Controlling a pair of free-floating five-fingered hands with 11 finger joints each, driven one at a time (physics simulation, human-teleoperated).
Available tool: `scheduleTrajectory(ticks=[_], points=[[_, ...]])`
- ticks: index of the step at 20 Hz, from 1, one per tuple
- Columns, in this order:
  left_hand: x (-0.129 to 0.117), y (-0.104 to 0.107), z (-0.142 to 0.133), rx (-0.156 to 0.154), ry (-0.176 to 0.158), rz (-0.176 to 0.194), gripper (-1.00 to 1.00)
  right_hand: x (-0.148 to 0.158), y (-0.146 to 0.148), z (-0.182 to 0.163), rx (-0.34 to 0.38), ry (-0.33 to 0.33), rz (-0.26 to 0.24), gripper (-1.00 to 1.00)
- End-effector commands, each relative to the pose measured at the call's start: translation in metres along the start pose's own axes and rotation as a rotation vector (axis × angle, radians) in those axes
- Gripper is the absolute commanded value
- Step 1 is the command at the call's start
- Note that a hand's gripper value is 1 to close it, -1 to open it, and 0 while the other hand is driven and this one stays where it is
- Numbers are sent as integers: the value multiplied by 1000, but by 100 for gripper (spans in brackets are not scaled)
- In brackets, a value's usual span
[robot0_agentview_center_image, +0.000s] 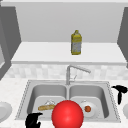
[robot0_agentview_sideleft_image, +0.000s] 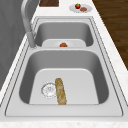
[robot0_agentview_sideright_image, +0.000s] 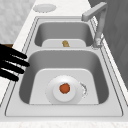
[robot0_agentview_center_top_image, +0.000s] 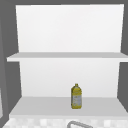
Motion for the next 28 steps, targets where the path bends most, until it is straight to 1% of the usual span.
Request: scheduleTrajectory(ticks=[1, 3, 8, 10, 12, 17, 21, 23, 28], points=[[0, 0, 0, 0, 0, 0, 0, -7, 0, 14, 9, -6, 103, -100], [0, 0, 0, 0, 0, 0, 0, -9, -1, 25, 6, 4, 123, -100], [0, 0, 0, 0, 0, 0, 0, -20, 0, 45, 8, 10, 135, -100], [0, 0, 0, 0, 0, 0, 0, -25, 1, 52, 8, 6, 127, -100], [0, 0, 0, 0, 0, 0, 0, -34, 1, 60, 7, 2, 107, -100], [0, 0, 0, 0, 0, 0, 0, -58, 2, 82, -4, -41, 66, -100], [0, 0, 0, 0, 0, 0, 0, -77, 4, 95, 4, -64, 66, -100], [0, 0, 0, 0, 0, 0, 0, -86, 5, 103, 2, -70, 74, -100], [0, 0, 0, 0, 0, 0, 0, -111, 7, 110, 14, -87, 81, -100]])
